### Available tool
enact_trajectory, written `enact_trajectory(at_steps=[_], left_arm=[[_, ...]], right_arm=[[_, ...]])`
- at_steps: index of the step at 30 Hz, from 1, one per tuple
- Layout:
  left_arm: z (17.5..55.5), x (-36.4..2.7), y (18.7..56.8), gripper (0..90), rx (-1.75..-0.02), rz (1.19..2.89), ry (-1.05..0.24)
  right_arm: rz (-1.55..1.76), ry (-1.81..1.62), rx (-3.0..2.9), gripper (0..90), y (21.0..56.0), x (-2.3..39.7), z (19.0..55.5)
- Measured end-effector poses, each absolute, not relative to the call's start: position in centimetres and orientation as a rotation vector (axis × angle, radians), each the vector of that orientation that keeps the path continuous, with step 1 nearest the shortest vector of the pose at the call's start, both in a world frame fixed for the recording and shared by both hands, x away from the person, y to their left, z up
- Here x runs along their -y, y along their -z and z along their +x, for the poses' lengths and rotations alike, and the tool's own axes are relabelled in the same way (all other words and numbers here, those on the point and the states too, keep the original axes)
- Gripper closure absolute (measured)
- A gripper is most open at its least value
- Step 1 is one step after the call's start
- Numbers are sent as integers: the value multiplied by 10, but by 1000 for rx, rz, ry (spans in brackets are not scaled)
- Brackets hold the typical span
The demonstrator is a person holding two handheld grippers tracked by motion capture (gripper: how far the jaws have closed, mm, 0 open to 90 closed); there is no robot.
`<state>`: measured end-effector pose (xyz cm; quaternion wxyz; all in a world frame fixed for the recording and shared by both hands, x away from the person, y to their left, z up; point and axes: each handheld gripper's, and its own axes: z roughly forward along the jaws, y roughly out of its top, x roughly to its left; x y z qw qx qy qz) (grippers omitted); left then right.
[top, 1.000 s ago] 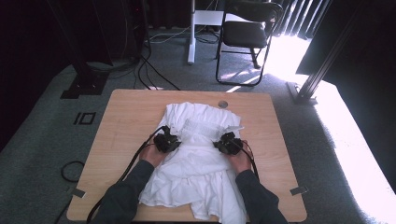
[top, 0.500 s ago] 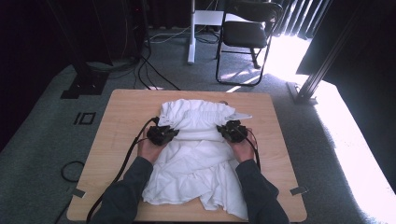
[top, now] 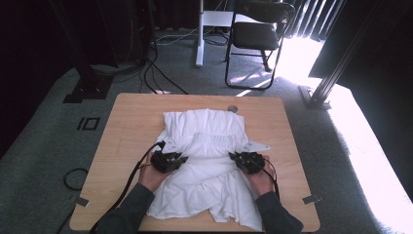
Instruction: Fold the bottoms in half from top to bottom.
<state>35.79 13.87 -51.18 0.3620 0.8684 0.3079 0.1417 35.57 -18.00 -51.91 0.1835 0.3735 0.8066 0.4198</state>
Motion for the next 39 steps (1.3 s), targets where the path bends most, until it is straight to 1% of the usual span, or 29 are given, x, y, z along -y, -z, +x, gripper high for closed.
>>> enact_trajectory(at_steps=[2,3,4,7,10,11,12,14,15,16,17,20,22,24,28,30,34,39], left_arm=[[360,-139,521,683,-819,2251,-329],[359,-141,521,646,-818,2229,-322],[359,-142,517,623,-816,2200,-314],[359,-149,497,556,-815,2111,-336],[365,-153,478,555,-821,2053,-356],[369,-153,473,568,-825,2035,-363],[373,-153,470,610,-829,2033,-374],[385,-149,467,733,-851,2044,-386],[393,-146,468,815,-865,2047,-368],[400,-144,469,870,-876,2048,-345],[407,-141,472,890,-892,2062,-345],[426,-133,481,900,-940,2073,-298],[433,-130,488,900,-939,2072,-261],[437,-128,496,896,-962,2100,-260],[443,-125,510,881,-984,2148,-232],[443,-122,511,866,-964,2158,-233],[441,-118,509,858,-942,2166,-238],[429,-116,502,837,-891,2177,-233]], right_arm=[[1090,-1173,-2329,808,532,180,357],[1103,-1174,-2338,750,536,181,358],[1113,-1173,-2334,672,536,182,358],[1126,-1223,-2296,489,525,191,358],[1120,-1298,-2231,436,506,204,360],[1132,-1320,-2208,443,500,209,362],[1151,-1331,-2184,493,496,213,366],[1217,-1333,-2161,697,492,220,378],[1252,-1326,-2160,760,493,221,385],[1285,-1307,-2161,807,495,222,392],[1312,-1284,-2163,822,497,221,400],[1394,-1218,-2162,831,507,216,419],[1415,-1194,-2199,827,515,210,430],[1410,-1201,-2237,827,520,205,435],[1409,-1251,-2254,818,523,198,438],[1406,-1254,-2267,806,523,195,439],[1399,-1285,-2303,775,525,193,438],[1374,-1411,-2312,751,523,195,430]])
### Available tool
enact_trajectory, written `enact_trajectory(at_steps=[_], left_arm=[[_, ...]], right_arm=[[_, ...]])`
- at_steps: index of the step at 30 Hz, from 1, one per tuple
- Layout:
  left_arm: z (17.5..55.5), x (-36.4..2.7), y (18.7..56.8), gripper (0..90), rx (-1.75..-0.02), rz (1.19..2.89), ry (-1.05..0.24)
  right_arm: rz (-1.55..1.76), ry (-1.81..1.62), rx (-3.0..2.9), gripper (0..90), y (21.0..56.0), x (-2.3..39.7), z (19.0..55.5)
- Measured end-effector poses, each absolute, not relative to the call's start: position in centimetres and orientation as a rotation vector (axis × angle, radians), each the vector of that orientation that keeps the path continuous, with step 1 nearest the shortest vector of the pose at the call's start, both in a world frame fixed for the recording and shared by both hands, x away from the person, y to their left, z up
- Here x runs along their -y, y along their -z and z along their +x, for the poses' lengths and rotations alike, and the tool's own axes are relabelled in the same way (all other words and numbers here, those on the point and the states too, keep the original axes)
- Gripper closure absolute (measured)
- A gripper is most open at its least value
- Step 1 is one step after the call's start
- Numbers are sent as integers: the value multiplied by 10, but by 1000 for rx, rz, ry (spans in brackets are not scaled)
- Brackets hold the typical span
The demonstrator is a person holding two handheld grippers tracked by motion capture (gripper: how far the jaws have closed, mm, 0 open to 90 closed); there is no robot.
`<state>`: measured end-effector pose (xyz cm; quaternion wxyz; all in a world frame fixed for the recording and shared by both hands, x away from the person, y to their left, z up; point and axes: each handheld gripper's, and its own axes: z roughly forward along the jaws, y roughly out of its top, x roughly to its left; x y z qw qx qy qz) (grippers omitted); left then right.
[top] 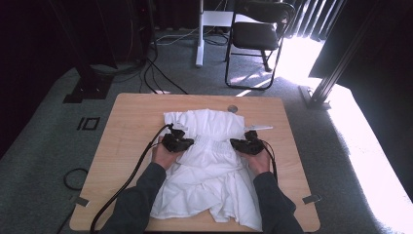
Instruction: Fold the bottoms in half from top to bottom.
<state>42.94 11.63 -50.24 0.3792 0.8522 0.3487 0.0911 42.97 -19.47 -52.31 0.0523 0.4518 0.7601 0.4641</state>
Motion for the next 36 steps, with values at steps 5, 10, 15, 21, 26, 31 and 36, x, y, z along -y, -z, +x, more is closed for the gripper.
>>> enact_trajectory(at_steps=[5,10,15,21,26,31,36], left_arm=[[409,-115,498,828,-820,2167,-222],[386,-115,503,817,-764,2167,-198],[371,-118,512,796,-745,2195,-183],[368,-119,519,794,-749,2227,-182],[369,-119,520,794,-740,2238,-175],[370,-122,516,780,-729,2227,-196],[384,-128,511,761,-805,2165,-244]], right_arm=[[1307,-1474,-2330,727,520,196,412],[1217,-1499,-2373,704,517,196,392],[1136,-1549,-2434,685,520,199,376],[1183,-1464,-2386,675,519,198,383],[1304,-1361,-2308,678,522,190,409],[1330,-1404,-2371,675,529,183,423],[1193,-1483,-2448,672,527,179,404]])
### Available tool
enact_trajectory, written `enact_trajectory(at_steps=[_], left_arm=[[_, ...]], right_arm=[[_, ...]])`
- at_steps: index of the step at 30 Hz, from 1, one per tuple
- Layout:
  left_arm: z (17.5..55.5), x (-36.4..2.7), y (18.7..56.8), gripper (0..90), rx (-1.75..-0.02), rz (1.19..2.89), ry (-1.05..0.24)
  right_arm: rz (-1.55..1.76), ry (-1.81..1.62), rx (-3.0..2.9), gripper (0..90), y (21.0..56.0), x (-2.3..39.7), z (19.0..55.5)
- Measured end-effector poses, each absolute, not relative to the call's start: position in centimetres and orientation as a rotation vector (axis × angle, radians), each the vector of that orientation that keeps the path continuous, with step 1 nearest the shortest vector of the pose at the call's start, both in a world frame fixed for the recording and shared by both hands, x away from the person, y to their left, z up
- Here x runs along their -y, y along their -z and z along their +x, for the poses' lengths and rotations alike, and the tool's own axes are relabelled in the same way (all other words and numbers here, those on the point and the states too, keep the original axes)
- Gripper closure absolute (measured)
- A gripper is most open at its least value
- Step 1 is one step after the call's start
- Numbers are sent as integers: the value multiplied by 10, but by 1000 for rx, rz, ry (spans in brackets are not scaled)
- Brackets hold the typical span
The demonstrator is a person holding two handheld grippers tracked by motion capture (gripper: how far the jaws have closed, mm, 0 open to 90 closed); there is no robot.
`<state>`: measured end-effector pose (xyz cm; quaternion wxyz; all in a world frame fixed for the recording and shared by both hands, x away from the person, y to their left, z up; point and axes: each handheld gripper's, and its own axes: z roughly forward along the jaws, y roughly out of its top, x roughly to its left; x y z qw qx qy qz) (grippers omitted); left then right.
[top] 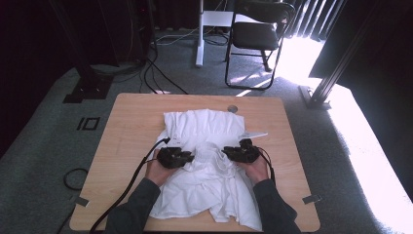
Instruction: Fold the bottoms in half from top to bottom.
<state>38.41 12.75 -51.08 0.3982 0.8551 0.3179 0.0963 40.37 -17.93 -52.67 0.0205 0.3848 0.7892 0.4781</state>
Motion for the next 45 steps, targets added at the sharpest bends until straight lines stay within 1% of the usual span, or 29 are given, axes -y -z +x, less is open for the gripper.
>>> enact_trajectory(at_steps=[4,7,9,11,13,16,19,22,24,28,31,33,36,38,40,43,45], left_arm=[[401,-122,510,760,-854,2137,-243],[409,-115,512,760,-865,2131,-224],[410,-109,515,752,-849,2157,-218],[405,-104,516,743,-813,2172,-191],[396,-99,516,739,-765,2211,-194],[383,-94,515,727,-687,2249,-193],[370,-93,513,703,-628,2251,-174],[361,-95,513,690,-608,2260,-173],[358,-100,513,685,-616,2246,-167],[357,-112,512,684,-651,2227,-178],[357,-123,509,665,-677,2214,-201],[357,-133,506,653,-704,2192,-223],[362,-152,501,617,-775,2142,-285],[370,-170,498,610,-854,2095,-343],[378,-183,498,605,-930,2070,-378],[394,-198,501,584,-1029,2059,-421],[403,-203,503,562,-1063,2044,-432]], right_arm=[[1164,-1521,-2462,672,527,185,393],[1106,-1574,-2490,670,527,188,383],[1066,-1593,-2513,659,526,189,377],[1023,-1604,-2527,651,525,191,372],[1032,-1567,-2495,637,524,194,370],[1119,-1541,-2421,613,523,198,375],[1205,-1494,-2359,606,522,197,384],[1206,-1477,-2371,586,520,189,386],[1141,-1447,-2429,576,520,180,381],[1032,-1337,-2539,578,531,167,358],[961,-1249,-2599,585,543,163,342],[960,-1253,-2610,601,543,165,339],[950,-1245,-2636,603,538,167,339],[943,-1247,-2602,597,534,170,341],[1004,-1266,-2517,579,530,176,347],[1132,-1278,-2371,536,524,190,363],[1200,-1280,-2299,523,521,198,377]])
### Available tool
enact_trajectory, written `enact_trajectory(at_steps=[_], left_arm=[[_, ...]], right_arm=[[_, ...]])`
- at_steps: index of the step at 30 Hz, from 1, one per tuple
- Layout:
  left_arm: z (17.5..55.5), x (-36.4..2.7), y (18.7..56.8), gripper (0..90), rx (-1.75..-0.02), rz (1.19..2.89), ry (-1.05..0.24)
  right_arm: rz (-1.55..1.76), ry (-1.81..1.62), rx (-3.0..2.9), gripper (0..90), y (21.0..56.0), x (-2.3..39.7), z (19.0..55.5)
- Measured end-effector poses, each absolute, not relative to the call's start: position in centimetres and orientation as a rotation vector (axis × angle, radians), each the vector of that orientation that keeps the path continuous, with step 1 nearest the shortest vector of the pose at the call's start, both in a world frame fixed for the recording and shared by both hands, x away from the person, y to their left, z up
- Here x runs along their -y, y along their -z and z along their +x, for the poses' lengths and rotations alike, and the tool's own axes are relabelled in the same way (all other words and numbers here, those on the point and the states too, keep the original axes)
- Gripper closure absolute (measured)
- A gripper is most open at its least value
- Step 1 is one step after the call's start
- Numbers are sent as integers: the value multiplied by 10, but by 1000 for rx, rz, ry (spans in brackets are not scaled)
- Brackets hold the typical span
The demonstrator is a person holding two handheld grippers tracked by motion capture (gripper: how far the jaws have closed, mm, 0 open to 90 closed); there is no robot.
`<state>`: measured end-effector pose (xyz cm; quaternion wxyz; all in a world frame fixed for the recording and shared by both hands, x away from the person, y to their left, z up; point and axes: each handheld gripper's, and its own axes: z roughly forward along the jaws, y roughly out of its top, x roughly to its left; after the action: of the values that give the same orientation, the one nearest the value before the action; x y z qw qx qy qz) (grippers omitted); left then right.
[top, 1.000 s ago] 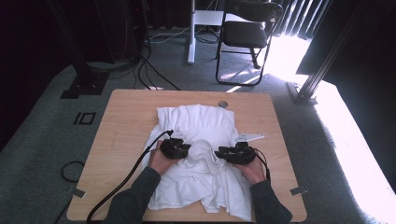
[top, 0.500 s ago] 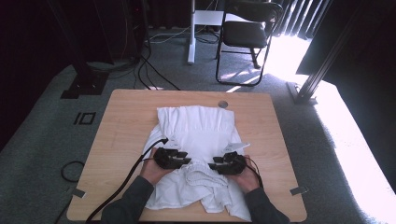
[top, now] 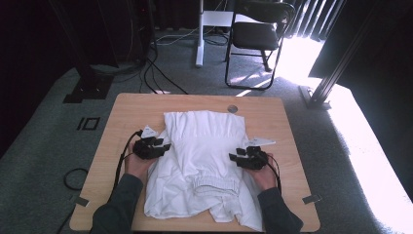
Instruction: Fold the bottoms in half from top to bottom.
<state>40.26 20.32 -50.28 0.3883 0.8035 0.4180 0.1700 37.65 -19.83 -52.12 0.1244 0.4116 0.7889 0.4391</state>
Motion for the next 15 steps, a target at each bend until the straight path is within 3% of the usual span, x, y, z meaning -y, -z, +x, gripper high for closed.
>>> enact_trajectory(at_steps=[15], left_arm=[[466,-191,501,448,-1181,1947,-387]], right_arm=[[1488,-1242,-2052,469,516,215,467]])
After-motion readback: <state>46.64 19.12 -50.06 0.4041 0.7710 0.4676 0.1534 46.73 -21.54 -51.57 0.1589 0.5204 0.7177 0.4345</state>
